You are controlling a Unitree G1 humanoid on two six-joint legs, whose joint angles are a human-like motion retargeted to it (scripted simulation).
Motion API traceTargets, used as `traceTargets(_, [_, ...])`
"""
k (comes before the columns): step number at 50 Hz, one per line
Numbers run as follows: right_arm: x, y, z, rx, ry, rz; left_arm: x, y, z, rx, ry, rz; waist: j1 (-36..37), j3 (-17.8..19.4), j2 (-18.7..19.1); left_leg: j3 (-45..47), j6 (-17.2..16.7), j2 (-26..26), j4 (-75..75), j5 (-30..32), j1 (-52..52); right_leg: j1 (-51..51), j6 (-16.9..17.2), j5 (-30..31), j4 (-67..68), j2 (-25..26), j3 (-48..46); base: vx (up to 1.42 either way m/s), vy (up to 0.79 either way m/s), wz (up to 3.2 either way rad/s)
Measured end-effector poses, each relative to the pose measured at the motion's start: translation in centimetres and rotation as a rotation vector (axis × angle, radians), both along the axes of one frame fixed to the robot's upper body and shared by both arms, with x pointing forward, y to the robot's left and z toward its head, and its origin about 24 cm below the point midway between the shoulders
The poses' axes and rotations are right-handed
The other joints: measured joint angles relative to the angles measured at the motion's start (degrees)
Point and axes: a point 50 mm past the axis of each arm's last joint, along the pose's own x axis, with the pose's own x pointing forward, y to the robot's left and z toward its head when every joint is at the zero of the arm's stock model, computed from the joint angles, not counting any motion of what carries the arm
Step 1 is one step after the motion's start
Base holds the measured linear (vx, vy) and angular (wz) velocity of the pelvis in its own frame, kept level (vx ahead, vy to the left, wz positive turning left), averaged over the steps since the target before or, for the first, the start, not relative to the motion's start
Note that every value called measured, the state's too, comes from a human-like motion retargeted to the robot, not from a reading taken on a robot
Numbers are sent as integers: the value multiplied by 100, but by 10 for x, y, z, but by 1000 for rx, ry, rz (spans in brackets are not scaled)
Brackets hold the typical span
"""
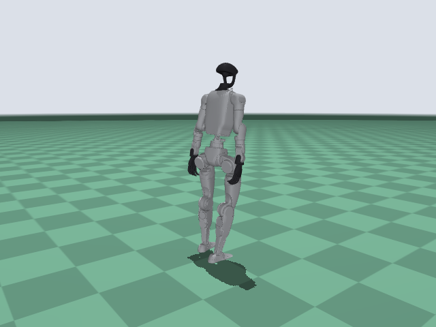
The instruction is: In place motions
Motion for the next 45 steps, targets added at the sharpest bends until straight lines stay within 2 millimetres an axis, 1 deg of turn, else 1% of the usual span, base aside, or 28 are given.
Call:
traceTargets(3, [13, -8, 2, -16, -48, 84, -13, -9, -2, -28, 33, 22, 158, 142, -64, -345, 106, -202, -125, 294, -112, 171, 13, -107, -97, -143, -569, 8, -16, 178])
traceTargets(5, [16, -15, 3, -36, -69, 113, -20, -13, -2, -32, 54, 6, 128, 176, -121, -73, 348, -298, -216, 227, -155, 239, 6, -219, -108, -293, -1068, 31, -18, 276])
traceTargets(7, [11, -24, 4, -63, -66, 107, -28, -16, -3, -21, 72, -11, 264, 173, -205, 1053, 451, -123, -271, -81, -78, 339, 31, -316, -153, -468, -1509, 43, -16, 280])
traceTargets(8, [6, -28, 4, -74, -56, 97, -31, -16, -3, -12, 80, -15, 332, 167, -234, 1708, 362, 27, -292, -207, 0, 385, 58, -365, -167, -547, -1749, 53, -15, 293])
traceTargets(11, [-14, -37, 5, -95, 0, 51, -38, -17, -3, 8, 97, 1, 417, 85, -304, 3365, 187, 246, -266, -457, 334, 557, 180, -486, -269, -737, -2629, 63, -17, 337])
traceTargets(13, [-30, -40, 6, -101, 46, 23, -40, -15, -2, 12, 101, 24, 405, -15, -348, 4082, 202, 318, -120, -547, 538, 699, 307, -554, -358, -822, -3293, 62, -22, 375])
traceTargets(17, [-58, -40, 7, -90, 139, -4, -35, -4, 0, 38, 82, 55, 398, -319, -522, 4215, 352, 413, 486, -810, 612, 854, 664, -632, -370, -994, -4485, 78, -29, 348])
traceTargets(20, [-70, -40, 9, -84, 189, -1, -27, 5, 1, 70, 49, 39, 429, -528, -616, 4448, 345, 575, 694, -920, 772, 935, 939, -619, -249, -1086, -5234, 77, -34, 291])
traceTargets(22, [-69, -41, 9, -92, 190, 3, -20, 9, 2, 86, 22, 27, 450, -599, -566, 4902, 89, 704, 482, -818, 993, 1013, 1088, -578, -127, -1032, -5629, 77, -33, 256])
traceTargets(23, [-66, -42, 9, -98, 181, 2, -15, 9, 2, 91, 8, 25, 460, -611, -471, 5291, -177, 783, 222, -572, 1134, 1045, 1152, -587, -65, -911, -5796, 74, -32, 243])
traceTargets(24, [-63, -44, 9, -107, 169, 1, -12, 8, 1, 91, -2, 29, 456, -632, -432, 5303, -221, 766, 98, -501, 1142, 1111, 1196, -532, -47, -865, -6019, 74, -33, 236])
traceTargets(25, [-60, -46, 9, -115, 154, -1, -9, 5, 1, 88, -12, 34, 445, -657, -422, 5127, -153, 701, 42, -517, 1085, 1193, 1231, -446, -52, -855, -6270, 71, -35, 229])
traceTargets(26, [-54, -47, 9, -123, 131, -3, -5, 2, 0, 81, -20, 47, 427, -650, -444, 4337, -79, 660, 253, -558, 729, 1248, 1245, -322, -75, -864, -6395, 66, -36, 221])
traceTargets(27, [-48, -48, 8, -132, 106, -7, -2, -1, -1, 74, -26, 58, 418, -622, -455, 3803, -9, 618, 387, -592, 500, 1317, 1270, -202, -86, -864, -6502, 59, -34, 209])
traceTargets(28, [-42, -49, 8, -141, 77, -15, 1, -5, -2, 66, -30, 65, 431, -555, -446, 3781, 52, 577, 367, -607, 529, 1414, 1314, -89, -71, -848, -6572, 64, -31, 184])
traceTargets(31, [-23, -52, 8, -159, -13, -29, 3, -16, -4, 43, -31, 81, 721, -393, -448, 3490, 100, 410, 224, -677, 670, 1727, 1388, 249, 43, -899, -6575, 75, -23, 115])
traceTargets(34, [-8, -51, 8, -145, -72, -9, -7, -22, -5, 39, 0, 96, 899, -434, -336, 3087, 158, 325, 117, -741, 705, 1893, 1327, 689, 404, -1023, -6332, 65, -19, 95])
traceTargets(35, [-4, -49, 8, -137, -89, 0, -12, -22, -5, 41, 14, 100, 905, -446, -272, 2911, 184, 323, 112, -763, 694, 1938, 1277, 865, 594, -1077, -6233, 68, -22, 131])
traceTargets(38, [10, -42, 7, -96, -143, 15, -24, -21, -4, 46, 66, 89, 744, -458, 24, 2386, 265, 426, 114, -789, 640, 1842, 914, 1197, 1555, -1329, -5477, 48, -21, 172])
traceTargets(39, [13, -38, 7, -75, -156, 23, -27, -19, -4, 48, 82, 80, 636, -467, 79, 2204, 288, 419, 116, -776, 604, 1715, 957, 1155, 1871, -1394, -5090, 42, -27, 212])
traceTargets(40, [16, -35, 7, -52, -167, 31, -29, -17, -3, 50, 98, 71, 517, -477, 115, 2017, 310, 390, 117, -755, 563, 1567, 1082, 1065, 2158, -1441, -4671, 41, -29, 211])
traceTargets(41, [17, -32, 6, -28, -169, 41, -31, -15, -3, 49, 110, 58, 459, -476, 103, 1871, 334, 334, 107, -717, 535, 1260, 1277, 850, 2463, -1402, -4007, 34, -29, 195])
traceTargets(43, [18, -25, 5, 13, -163, 62, -32, -11, -2, 42, 128, 34, 424, -486, 87, 1644, 374, 254, 88, -643, 472, 746, 1624, 520, 2880, -1155, -2790, 21, -25, 154])
traceTargets(45, [18, -19, 5, 41, -155, 85, -30, -7, -1, 24, 135, 14, 435, -524, 108, 1467, 399, 236, 88, -581, 379, 470, 1672, 294, 3038, -911, -2189, 18, -24, 126])
